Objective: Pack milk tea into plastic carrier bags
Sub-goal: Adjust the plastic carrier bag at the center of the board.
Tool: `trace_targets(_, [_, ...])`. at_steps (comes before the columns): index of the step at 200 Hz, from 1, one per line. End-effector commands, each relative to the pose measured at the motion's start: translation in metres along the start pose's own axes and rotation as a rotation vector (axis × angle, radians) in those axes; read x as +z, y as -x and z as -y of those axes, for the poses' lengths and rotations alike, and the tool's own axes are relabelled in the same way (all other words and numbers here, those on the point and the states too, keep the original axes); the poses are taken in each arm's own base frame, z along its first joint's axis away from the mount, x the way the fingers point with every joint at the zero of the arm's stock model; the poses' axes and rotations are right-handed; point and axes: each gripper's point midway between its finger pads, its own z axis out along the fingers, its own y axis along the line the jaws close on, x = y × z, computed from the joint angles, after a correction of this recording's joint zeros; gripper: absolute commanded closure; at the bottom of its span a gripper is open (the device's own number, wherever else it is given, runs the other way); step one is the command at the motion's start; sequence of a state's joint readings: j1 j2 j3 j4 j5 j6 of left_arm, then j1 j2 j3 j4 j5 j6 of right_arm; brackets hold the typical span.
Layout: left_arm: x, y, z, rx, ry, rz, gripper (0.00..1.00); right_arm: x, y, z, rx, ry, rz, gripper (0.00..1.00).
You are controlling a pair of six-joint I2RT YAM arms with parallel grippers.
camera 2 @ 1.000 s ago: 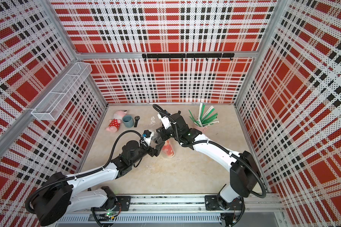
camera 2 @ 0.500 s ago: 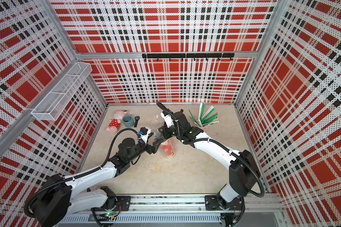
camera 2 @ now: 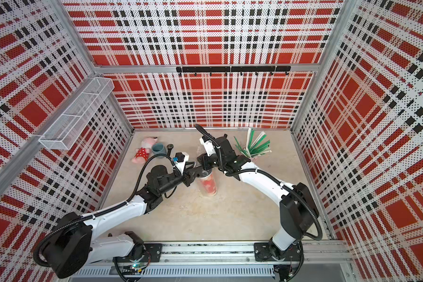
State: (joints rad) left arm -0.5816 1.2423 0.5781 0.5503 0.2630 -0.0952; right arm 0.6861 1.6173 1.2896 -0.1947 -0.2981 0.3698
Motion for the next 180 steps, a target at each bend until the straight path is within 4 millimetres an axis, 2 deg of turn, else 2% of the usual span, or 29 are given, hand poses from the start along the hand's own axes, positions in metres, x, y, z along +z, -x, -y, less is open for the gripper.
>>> trace_targets(1, [0.003,0.023,0.001,0.022,-0.036,0.052,0.69,0.001,0.015,-0.002,0.007,0.018,0.033,0.83])
trace_targets(29, [0.002,0.03,-0.001,0.023,-0.056,0.06,0.83,-0.001,0.022,-0.001,0.01,0.014,0.05,0.83])
trace_targets(54, [0.003,0.026,-0.005,0.017,-0.054,0.04,1.0,-0.005,0.031,0.002,0.014,0.004,0.066,0.82])
trace_targets(99, [-0.006,0.011,-0.024,-0.033,0.009,0.02,1.0,-0.024,0.045,0.001,-0.023,-0.016,0.087,0.76])
trace_targets(130, [-0.009,0.013,-0.029,-0.04,0.033,0.028,1.0,-0.058,0.034,-0.002,-0.168,-0.042,0.111,0.57])
trace_targets(159, [-0.011,0.01,-0.04,-0.054,0.069,0.024,1.0,-0.108,0.022,0.014,-0.337,-0.178,0.27,0.25])
trace_targets(169, [-0.013,0.01,-0.045,-0.06,0.082,0.029,1.0,-0.123,0.02,0.021,-0.399,-0.222,0.321,0.23])
trace_targets(180, [-0.014,0.012,-0.047,-0.066,0.089,0.035,1.0,-0.128,0.006,0.024,-0.499,-0.233,0.325,0.21])
